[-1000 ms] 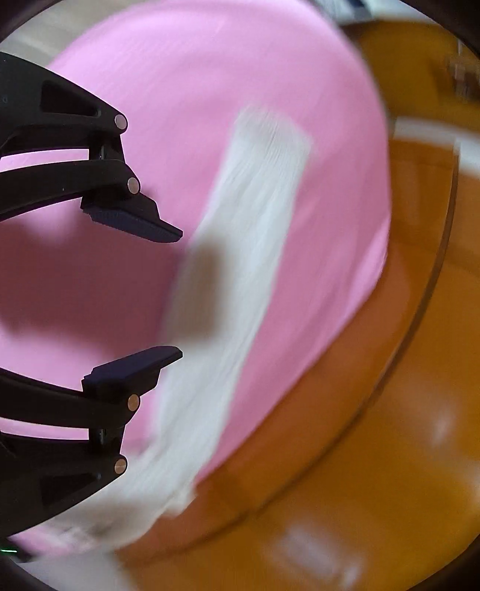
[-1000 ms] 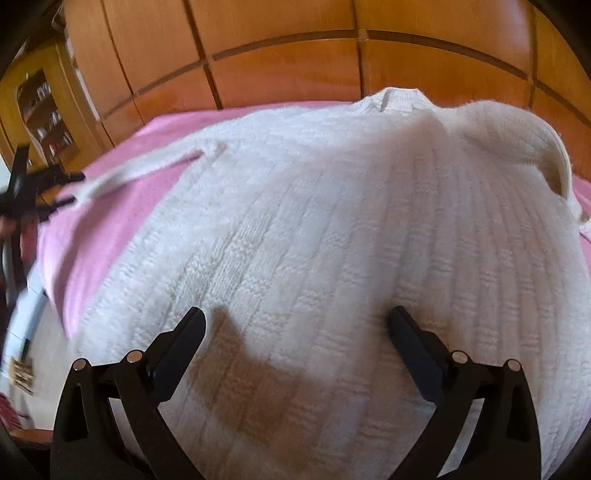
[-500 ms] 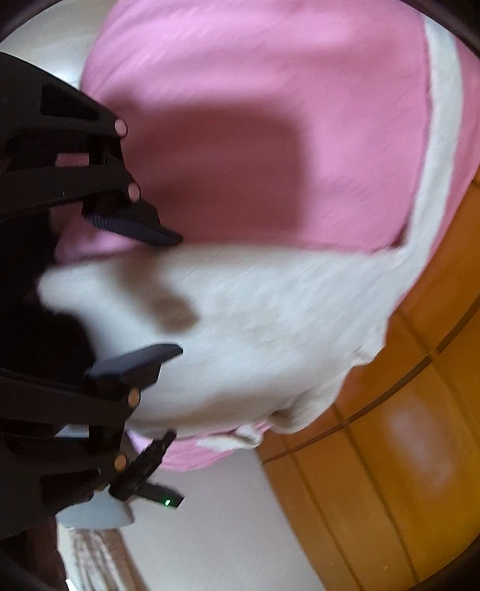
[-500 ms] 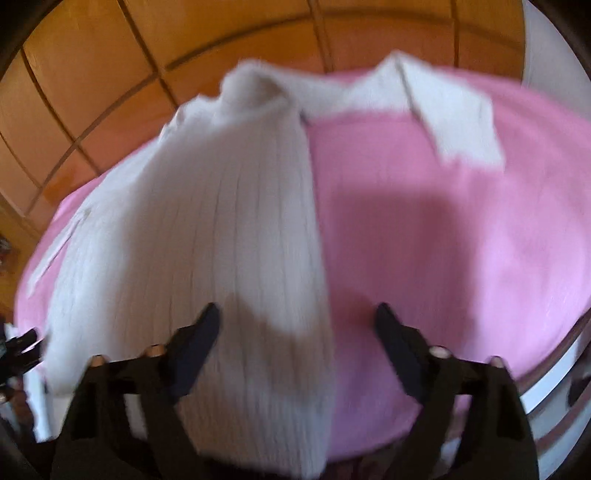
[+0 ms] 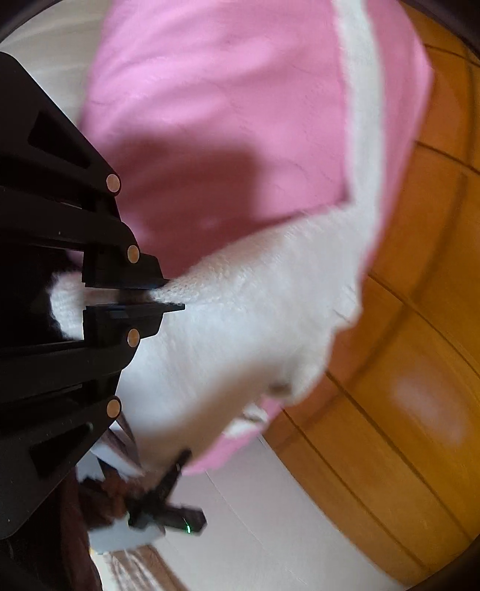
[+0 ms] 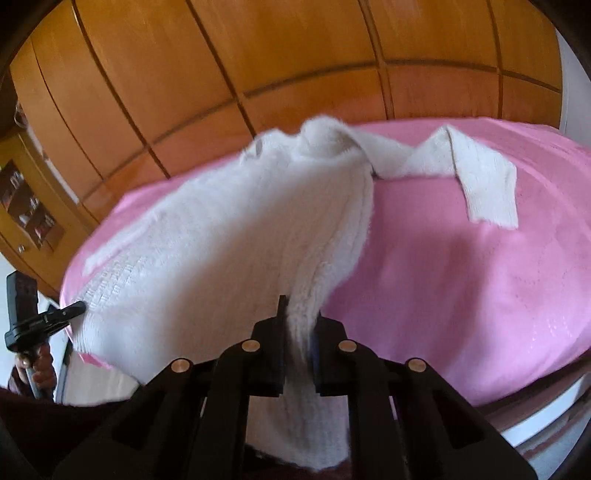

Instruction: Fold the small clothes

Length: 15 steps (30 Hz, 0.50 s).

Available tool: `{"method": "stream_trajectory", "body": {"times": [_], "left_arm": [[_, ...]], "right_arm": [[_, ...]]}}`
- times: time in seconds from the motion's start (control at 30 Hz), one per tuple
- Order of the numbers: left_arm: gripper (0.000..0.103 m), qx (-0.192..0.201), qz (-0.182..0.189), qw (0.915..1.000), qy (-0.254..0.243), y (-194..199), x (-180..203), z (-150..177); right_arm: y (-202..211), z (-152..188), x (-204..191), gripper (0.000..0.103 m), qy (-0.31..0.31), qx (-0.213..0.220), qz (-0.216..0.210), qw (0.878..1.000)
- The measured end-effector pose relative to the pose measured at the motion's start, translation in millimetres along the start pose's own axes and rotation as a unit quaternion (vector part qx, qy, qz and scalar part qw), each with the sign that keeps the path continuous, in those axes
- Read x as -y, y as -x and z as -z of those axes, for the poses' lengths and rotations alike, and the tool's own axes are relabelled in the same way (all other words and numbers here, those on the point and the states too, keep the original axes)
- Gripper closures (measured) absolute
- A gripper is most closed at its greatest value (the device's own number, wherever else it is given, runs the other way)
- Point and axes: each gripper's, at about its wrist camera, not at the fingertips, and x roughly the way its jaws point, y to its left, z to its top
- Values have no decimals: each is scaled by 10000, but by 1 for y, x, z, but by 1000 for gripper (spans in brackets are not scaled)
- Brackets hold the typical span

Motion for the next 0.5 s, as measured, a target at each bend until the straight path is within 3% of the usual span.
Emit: {"method": "stream_trajectory", "body": {"times": [0.1,0.17,0.2,0.23,0.3,0.33,0.5], "left_arm": [[98,-356,-775,9963,75,-28,-21,13],[95,-532,-932,9939,235,-39,-29,14],[80,-494,-1216,9913,108,-39,-25,13],[73,-414,-1433,9888,-87,-38,-19,8],[52,-80,-1460,9890,-218,-30,-11,-4],[52,52,-1461,9890,-241,-29,-9,-10],[52,434,-1458,9872,-473,-51,16,-40]], "right_arm": [[-27,17,10,94,-127,-383,182,9990],[-35,21,15,93,-207,-453,273,9984],[-36,19,20,92,-317,-442,227,9983],[-34,15,25,84,-398,-367,279,9981],[-23,5,36,60,-496,51,572,9971],[-18,-4,45,48,-569,323,824,9945],[-30,-43,78,39,-554,862,1986,9747]]}}
